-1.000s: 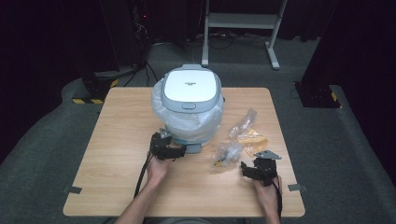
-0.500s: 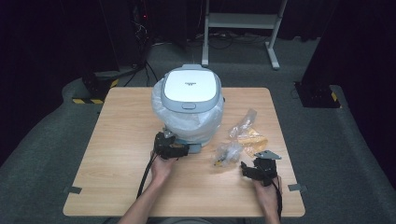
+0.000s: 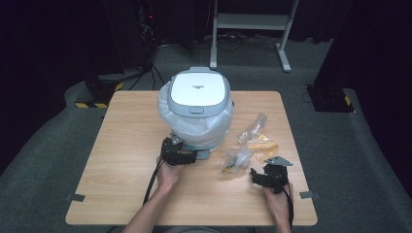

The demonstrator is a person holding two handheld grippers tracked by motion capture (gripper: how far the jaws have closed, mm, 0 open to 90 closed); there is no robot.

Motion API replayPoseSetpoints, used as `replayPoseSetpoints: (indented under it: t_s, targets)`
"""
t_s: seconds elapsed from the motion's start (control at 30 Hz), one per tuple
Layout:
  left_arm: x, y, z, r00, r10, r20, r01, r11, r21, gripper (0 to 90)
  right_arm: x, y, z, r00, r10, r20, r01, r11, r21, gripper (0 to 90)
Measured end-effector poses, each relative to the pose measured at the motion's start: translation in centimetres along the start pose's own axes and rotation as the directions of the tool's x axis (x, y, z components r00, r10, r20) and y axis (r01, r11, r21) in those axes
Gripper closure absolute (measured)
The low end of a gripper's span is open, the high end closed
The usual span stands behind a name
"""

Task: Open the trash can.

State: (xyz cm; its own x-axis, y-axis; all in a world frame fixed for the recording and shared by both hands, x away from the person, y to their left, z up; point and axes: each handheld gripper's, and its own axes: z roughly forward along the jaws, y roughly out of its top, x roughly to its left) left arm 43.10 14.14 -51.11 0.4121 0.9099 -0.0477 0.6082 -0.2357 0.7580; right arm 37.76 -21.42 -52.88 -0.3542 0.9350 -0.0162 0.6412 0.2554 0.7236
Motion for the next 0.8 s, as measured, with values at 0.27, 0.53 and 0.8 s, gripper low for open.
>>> replayPoseSetpoints:
  t_s: [0.27,0.53,0.8]
  targets:
    - [-0.02,-0.15,0.21,0.9996,-0.026,0.001,0.026,0.9995,-0.016,11.7,0.00,0.00,0.00,1.0000,0.000,0.000,0.000,1.000,0.000,20.1]
    - [0.31,-0.20,0.13,0.9998,0.002,0.019,-0.002,0.9996,0.028,11.7,0.02,0.01,0.00,1.0000,-0.002,-0.002,0.002,1.000,0.001,20.2]
    - [0.58,-0.27,0.22,0.9987,0.033,0.040,-0.036,0.9958,0.084,11.7,0.03,0.01,0.00,1.0000,-0.004,-0.004,0.004,1.000,0.001,20.3]
